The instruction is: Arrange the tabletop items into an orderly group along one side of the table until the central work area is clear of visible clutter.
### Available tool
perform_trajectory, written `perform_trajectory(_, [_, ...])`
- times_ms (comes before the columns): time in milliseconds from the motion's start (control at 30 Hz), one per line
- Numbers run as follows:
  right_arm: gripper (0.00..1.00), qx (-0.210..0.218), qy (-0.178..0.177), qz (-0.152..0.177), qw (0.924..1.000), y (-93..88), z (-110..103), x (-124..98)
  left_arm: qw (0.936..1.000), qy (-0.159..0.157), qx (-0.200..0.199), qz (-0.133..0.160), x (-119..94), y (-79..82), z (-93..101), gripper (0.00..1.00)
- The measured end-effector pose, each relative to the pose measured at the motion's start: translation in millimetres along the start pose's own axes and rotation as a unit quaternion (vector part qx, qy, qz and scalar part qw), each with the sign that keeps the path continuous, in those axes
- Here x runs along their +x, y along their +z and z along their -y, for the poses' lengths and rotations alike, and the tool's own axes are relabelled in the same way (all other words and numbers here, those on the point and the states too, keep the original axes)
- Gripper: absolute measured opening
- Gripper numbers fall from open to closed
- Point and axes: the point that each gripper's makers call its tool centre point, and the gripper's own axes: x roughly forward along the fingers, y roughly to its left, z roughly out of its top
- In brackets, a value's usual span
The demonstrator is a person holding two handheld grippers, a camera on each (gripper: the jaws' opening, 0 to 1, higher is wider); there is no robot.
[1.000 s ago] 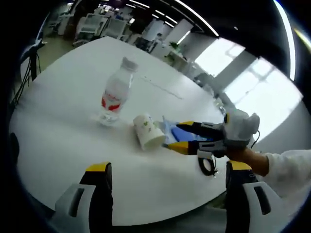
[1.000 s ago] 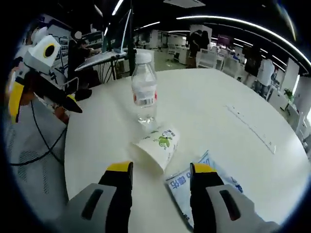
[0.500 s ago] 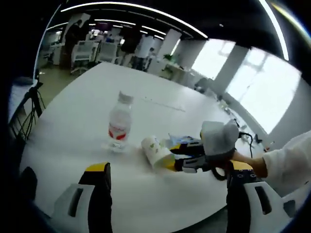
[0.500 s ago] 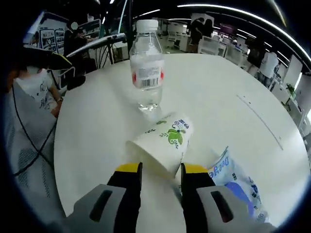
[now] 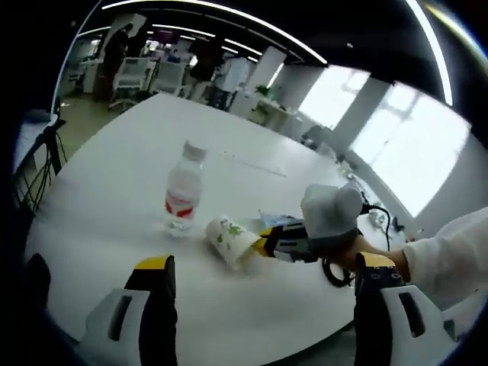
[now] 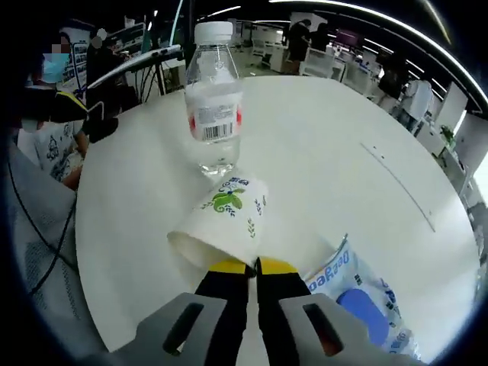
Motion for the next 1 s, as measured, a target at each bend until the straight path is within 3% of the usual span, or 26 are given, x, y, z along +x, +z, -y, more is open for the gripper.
perform_trajectory(100, [0.0, -0.004, 0.003, -0.006, 1.0, 5.9, 3, -4, 1.0, 0.002, 0.007, 0.002, -1, 1.8, 0.3, 0.95])
perform_trajectory(200, [0.0, 0.047, 0.03, -0.019, 0.9983, 7.1, -7, -13, 0.9999, 0.007, 0.015, -0.001, -2, 1.4, -0.8, 0.95])
perform_trajectory(333, [0.0, 0.073, 0.05, -0.048, 0.9949, 6.2, -12, -24, 0.9996, 0.012, 0.026, -0.006, -3, 0.2, -1.2, 0.95])
perform_trajectory(500, [0.0, 0.118, 0.061, -0.083, 0.9876, 2.2, -2, -24, 0.9992, 0.01, 0.037, -0.007, -3, 1.2, 0.9, 0.95])
perform_trajectory(633, [0.0, 0.171, 0.064, -0.12, 0.9758, -3.6, 4, -32, 0.9994, 0.003, 0.034, -0.011, -3, 0.0, 2.9, 0.95])
perform_trajectory(800, [0.0, 0.177, 0.076, -0.202, 0.9602, -17.4, 7, -37, 0.9993, 0.003, 0.033, -0.015, -3, -0.8, 2.4, 0.94])
perform_trajectory(933, [0.0, 0.232, 0.097, -0.229, 0.9404, -9.6, 7, -37, 0.9995, -0.001, 0.028, -0.014, -3, -0.1, 2.4, 0.94])
perform_trajectory(1000, [0.0, 0.226, 0.102, -0.26, 0.9331, -10.9, 8, -41, 0.9995, -0.002, 0.026, -0.016, -3, -0.9, 2.2, 0.93])
